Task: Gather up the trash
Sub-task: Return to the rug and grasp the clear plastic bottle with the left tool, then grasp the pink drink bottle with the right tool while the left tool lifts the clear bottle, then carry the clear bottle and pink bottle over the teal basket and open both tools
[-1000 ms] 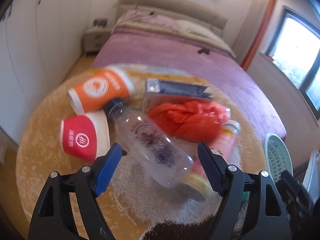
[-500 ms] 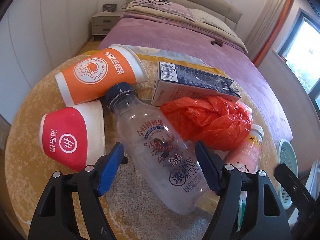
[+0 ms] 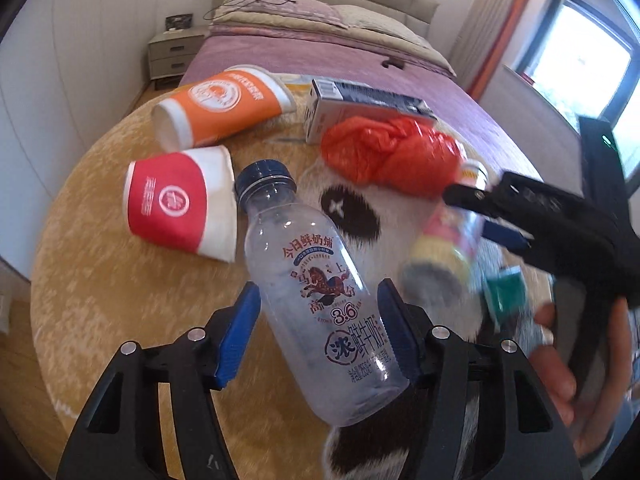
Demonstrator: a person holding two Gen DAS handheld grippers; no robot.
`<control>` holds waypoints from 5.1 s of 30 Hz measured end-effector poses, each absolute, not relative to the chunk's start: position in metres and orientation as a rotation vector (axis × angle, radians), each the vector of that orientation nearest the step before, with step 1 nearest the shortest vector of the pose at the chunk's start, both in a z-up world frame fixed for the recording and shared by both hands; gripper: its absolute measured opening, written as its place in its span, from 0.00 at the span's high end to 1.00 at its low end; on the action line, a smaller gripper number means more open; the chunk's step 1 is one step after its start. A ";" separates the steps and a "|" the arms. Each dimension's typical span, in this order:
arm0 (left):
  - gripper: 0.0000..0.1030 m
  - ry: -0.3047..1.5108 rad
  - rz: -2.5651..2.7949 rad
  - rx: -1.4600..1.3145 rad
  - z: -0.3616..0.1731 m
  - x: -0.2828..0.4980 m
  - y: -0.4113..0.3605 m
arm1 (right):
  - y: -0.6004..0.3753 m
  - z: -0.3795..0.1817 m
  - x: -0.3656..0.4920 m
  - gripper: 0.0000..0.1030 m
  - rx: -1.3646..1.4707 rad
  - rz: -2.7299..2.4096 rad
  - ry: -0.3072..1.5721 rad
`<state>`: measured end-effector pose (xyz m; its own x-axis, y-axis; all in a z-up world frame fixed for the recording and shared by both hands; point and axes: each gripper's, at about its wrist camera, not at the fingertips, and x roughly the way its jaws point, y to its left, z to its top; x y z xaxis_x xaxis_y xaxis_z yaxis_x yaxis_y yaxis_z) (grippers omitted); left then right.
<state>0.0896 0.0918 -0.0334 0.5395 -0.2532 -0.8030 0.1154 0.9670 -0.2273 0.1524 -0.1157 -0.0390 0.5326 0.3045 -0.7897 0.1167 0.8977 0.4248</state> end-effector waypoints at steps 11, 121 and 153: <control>0.43 0.986 -0.256 -0.106 -0.034 0.044 0.097 | -0.082 -0.035 0.088 0.53 0.308 0.180 1.041; 0.57 0.802 -0.687 0.025 0.036 0.080 -0.199 | -0.391 0.023 -0.018 0.55 0.484 -0.193 0.641; 0.42 0.893 -0.752 0.039 -0.015 0.101 -0.266 | -0.441 -0.044 0.004 0.48 0.561 -0.331 0.802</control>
<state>0.1015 -0.2659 -0.0154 0.3926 -0.5764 -0.7167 0.6076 0.7475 -0.2684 0.0036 -0.4413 -0.0436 0.6562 -0.0693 -0.7514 0.4804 0.8063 0.3452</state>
